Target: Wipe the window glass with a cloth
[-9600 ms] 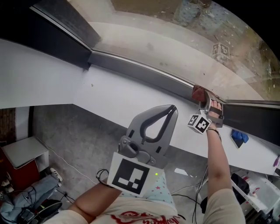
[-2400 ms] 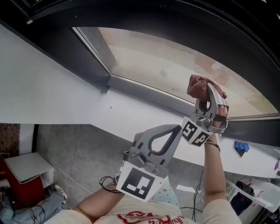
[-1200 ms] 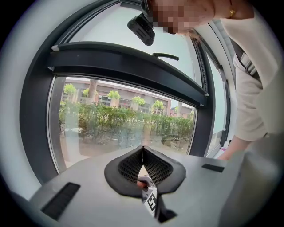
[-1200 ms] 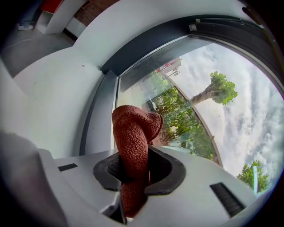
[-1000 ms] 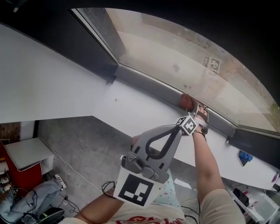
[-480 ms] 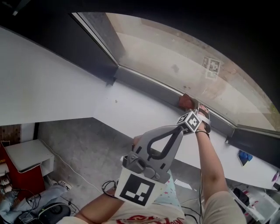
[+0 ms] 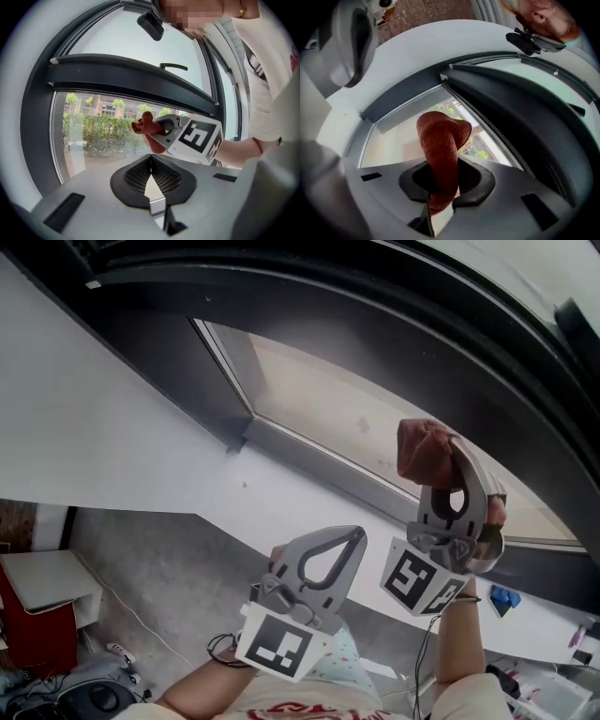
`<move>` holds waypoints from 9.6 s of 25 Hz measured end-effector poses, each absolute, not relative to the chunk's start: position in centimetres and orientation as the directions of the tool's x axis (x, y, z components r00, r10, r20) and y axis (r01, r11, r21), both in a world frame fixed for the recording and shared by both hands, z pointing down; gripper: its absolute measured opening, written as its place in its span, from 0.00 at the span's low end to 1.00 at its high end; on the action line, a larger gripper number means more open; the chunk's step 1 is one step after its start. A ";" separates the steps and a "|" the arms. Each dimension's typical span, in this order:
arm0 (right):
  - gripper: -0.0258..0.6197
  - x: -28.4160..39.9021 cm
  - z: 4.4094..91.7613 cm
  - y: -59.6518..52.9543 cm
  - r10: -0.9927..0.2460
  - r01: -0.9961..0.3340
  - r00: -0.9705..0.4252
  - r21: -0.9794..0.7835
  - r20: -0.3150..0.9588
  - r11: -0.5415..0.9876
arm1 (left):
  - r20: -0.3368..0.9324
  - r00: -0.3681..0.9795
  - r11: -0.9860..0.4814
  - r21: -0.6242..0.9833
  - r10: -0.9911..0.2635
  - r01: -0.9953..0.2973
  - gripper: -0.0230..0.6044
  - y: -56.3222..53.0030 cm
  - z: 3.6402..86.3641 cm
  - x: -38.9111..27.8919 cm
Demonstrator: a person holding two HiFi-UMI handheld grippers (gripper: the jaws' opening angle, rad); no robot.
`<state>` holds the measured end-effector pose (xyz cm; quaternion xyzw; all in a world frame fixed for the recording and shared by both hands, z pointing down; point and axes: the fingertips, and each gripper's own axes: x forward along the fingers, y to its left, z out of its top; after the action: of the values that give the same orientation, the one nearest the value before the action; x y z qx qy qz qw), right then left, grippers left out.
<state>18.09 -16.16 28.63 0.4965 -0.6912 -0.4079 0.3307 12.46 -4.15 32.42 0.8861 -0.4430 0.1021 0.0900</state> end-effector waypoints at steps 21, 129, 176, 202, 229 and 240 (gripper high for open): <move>0.18 15.7 32.3 -17.7 -0.947 -0.416 -0.314 0.906 -0.070 0.071 | 0.241 0.582 -0.580 0.087 -0.777 -0.810 0.07 -5.4 32.4 11.8; 0.17 2.9 40.4 -22.0 -0.959 -0.264 -0.216 0.935 0.181 0.236 | 0.226 0.643 -0.638 0.106 -0.732 -0.763 0.07 -8.9 33.5 -3.1; 0.18 3.5 67.8 -21.8 -0.838 -0.170 -0.106 0.821 0.535 0.545 | 0.366 0.590 -0.589 0.128 -0.719 -0.798 0.07 -8.1 38.2 -6.4; 0.18 1.8 50.7 -20.9 -0.877 -0.421 -0.166 0.772 0.450 0.476 | 0.265 0.554 -0.545 0.113 -0.789 -0.831 0.07 -6.6 34.7 -8.4; 0.18 -5.6 31.5 -23.7 -0.952 -0.343 -0.300 0.924 0.063 0.169 | 0.198 0.468 -0.449 0.135 -0.862 -0.883 0.07 -5.4 31.8 -8.8; 0.18 -6.6 40.4 -24.1 -0.935 -0.333 -0.297 0.896 0.196 0.294 | 0.267 0.426 -0.400 0.148 -0.864 -0.905 0.07 -4.9 34.5 -9.9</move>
<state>-6.57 -24.05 40.43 0.4494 -0.7052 -0.3887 0.3870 -9.90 -4.88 34.46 0.8333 -0.5308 0.0737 0.1361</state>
